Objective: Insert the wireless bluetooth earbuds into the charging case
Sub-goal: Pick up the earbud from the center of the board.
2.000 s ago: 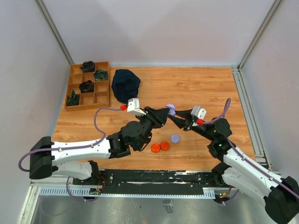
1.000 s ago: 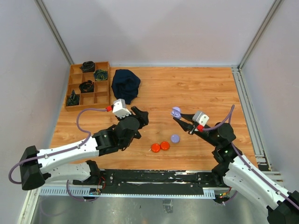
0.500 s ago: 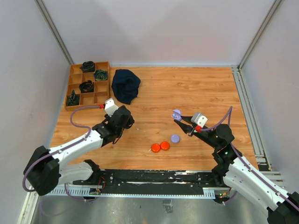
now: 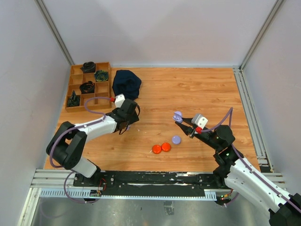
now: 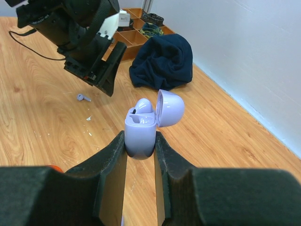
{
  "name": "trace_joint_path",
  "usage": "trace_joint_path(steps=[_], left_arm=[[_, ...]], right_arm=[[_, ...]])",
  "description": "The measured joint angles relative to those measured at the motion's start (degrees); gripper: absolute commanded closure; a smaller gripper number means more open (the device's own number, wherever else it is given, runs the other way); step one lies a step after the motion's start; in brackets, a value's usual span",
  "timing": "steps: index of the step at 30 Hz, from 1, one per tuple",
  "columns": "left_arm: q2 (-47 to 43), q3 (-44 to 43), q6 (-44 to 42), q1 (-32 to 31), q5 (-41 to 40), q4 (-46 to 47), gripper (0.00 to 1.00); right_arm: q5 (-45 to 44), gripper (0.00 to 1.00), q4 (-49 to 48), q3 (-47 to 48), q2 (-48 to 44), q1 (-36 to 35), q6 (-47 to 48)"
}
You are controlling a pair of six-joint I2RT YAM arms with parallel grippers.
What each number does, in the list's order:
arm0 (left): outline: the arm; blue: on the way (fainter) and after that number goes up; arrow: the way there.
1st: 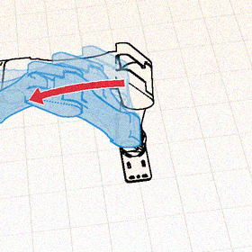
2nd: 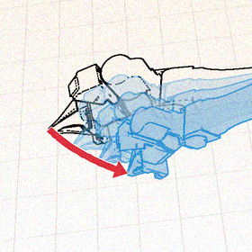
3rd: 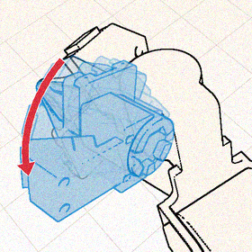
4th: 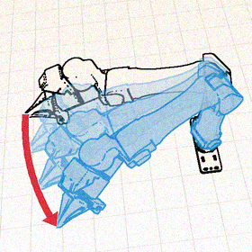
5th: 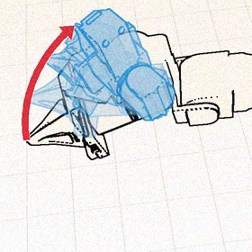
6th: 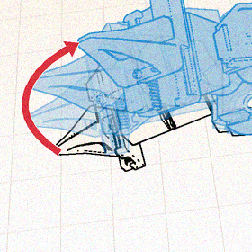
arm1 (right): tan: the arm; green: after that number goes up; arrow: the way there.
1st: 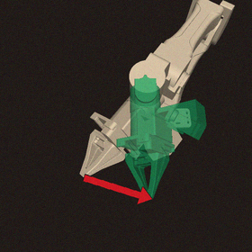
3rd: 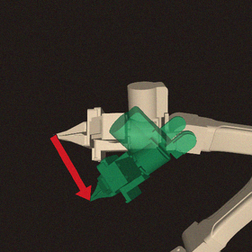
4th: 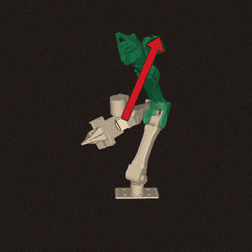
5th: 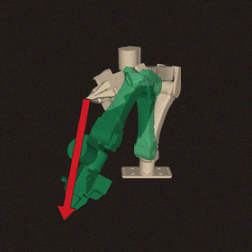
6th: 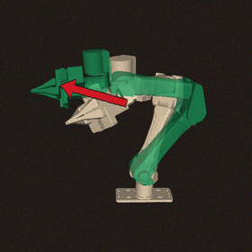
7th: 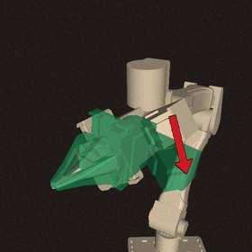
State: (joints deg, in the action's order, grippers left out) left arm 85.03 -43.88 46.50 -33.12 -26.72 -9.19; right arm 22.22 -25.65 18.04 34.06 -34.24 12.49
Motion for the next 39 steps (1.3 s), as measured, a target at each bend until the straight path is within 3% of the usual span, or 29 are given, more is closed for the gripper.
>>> trace_joint_path(steps=[8,20,39], left_arm=[[5.9,-2.1,-1.8,0.2,4.6,-0.1,0.35],[7.2,-3.4,-4.1,0.4,9.6,-1.2,0.42],[-0.6,1.7,-4.1,0.4,12.9,-9.2,0.42]], right_arm=[[-0.4,0.94,0.0,0.0,0.0,0.0,0.0],[-1.0,0.94,-0.2,-0.5,-0.7,0.0,0.0],[-1.1,0.94,-0.2,-0.8,-0.7,0.0,0.0]])
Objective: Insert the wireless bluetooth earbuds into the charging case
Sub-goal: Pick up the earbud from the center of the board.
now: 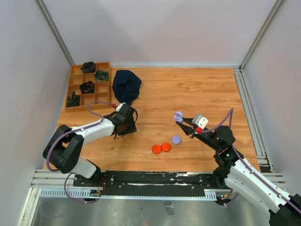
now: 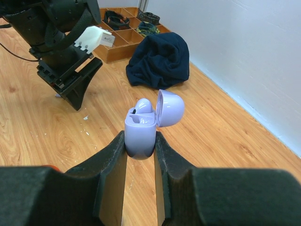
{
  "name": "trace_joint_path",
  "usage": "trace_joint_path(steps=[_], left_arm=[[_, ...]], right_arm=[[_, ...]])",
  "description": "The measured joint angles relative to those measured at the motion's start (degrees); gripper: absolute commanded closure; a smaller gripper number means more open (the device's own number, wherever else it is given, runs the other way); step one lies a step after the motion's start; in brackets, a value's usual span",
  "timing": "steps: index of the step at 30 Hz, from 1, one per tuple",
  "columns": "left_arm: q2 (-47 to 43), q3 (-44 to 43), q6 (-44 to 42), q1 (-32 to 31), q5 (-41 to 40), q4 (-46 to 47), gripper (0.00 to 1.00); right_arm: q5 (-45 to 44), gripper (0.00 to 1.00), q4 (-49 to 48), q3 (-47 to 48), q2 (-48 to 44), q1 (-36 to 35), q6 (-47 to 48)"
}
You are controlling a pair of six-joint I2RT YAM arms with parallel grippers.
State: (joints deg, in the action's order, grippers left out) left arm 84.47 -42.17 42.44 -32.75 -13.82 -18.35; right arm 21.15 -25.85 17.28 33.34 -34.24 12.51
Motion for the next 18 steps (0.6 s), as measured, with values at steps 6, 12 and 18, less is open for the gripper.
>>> trace_joint_path(steps=[6,12,18], left_arm=[[-3.4,1.1,0.3,0.0,-0.1,-3.5,0.42],[-5.6,-1.6,-0.6,0.0,-2.2,-7.6,0.45],[-4.2,-4.2,-3.1,0.3,-4.7,-10.9,0.46]], right_arm=[[0.0,0.94,0.0,0.0,0.1,0.0,0.0],[0.0,0.94,0.1,0.0,-0.1,0.0,0.0],[0.0,0.94,0.1,0.0,-0.5,0.0,0.0]])
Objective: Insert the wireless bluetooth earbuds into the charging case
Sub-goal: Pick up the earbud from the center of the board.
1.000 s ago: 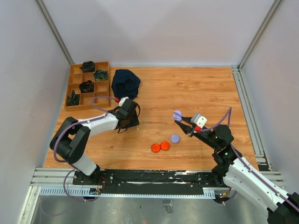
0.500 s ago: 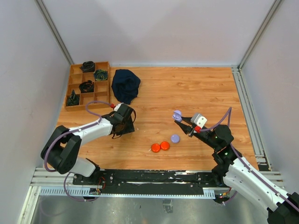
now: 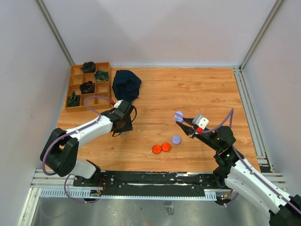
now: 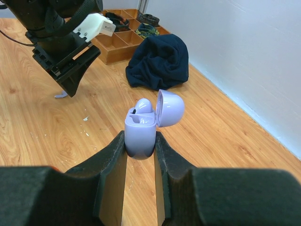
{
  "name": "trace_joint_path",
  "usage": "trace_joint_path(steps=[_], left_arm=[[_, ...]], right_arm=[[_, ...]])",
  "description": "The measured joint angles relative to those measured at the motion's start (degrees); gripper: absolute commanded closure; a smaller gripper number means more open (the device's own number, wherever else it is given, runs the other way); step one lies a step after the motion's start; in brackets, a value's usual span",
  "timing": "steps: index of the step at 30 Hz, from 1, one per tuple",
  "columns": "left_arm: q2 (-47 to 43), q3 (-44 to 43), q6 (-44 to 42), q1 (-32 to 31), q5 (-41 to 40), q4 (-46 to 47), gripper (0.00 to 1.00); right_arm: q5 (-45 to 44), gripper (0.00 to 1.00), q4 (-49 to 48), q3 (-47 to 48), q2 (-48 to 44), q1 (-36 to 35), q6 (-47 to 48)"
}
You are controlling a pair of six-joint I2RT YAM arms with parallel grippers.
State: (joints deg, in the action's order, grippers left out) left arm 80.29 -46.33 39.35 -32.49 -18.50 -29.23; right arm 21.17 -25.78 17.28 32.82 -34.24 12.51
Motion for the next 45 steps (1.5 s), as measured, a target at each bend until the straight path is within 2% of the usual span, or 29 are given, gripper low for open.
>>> trace_joint_path(steps=[13,24,27,35,45], left_arm=[[8.6,-4.0,-6.8,3.6,0.5,-2.2,0.58],[10.4,-4.1,-9.3,3.9,2.8,-2.6,0.62],[10.8,-4.4,-9.6,3.9,3.1,-2.5,0.65],[11.8,-5.3,-10.1,3.9,3.6,-2.6,0.68],[12.7,-6.4,-10.7,3.9,3.6,-3.7,0.65]], right_arm=[[0.0,0.94,0.2,0.0,-0.4,0.0,0.0],[0.0,0.94,0.3,0.0,-0.5,0.0,0.0],[0.0,0.94,0.4,0.0,-0.6,0.0,0.0],[0.0,0.94,0.4,0.0,-1.1,0.0,0.0],[0.0,0.94,0.4,0.0,-1.6,0.0,0.0]])
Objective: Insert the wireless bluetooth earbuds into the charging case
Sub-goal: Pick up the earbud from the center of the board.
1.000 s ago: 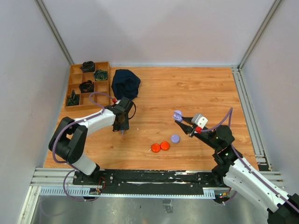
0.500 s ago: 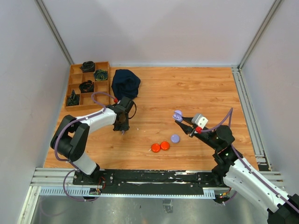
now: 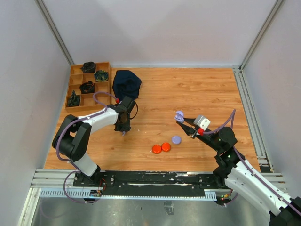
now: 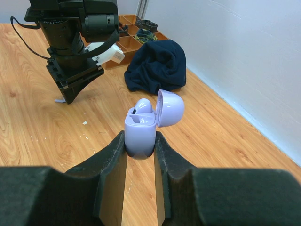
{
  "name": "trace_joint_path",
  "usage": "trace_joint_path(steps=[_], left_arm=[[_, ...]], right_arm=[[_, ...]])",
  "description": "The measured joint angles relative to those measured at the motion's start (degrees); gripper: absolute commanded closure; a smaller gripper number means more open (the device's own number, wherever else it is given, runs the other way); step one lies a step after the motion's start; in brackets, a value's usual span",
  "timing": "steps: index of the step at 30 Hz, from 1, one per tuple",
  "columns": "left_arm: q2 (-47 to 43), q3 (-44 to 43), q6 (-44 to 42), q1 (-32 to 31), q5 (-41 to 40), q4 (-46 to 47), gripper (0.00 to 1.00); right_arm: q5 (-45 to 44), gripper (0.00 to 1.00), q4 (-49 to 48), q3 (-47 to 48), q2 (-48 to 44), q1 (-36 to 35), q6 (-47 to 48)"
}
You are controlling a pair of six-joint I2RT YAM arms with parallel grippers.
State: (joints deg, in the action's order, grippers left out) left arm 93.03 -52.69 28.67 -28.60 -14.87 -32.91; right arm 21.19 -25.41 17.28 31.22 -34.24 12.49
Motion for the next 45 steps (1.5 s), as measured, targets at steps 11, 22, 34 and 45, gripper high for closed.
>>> trace_joint_path(steps=[11,22,34,45], left_arm=[[0.2,-0.3,-0.5,0.0,0.6,-0.3,0.68],[0.2,-0.3,-1.1,0.1,1.4,-0.3,0.65],[0.1,-0.3,-1.8,0.3,2.5,-0.9,0.74],[-1.4,0.8,-1.7,0.3,3.8,-2.2,0.85]], right_arm=[[0.2,0.94,0.0,0.0,0.0,0.0,0.0],[0.9,0.94,0.0,0.0,0.3,0.0,0.0],[1.2,0.94,0.0,0.0,0.3,0.0,-0.1],[2.2,0.94,0.0,0.0,1.1,0.0,-0.3]])
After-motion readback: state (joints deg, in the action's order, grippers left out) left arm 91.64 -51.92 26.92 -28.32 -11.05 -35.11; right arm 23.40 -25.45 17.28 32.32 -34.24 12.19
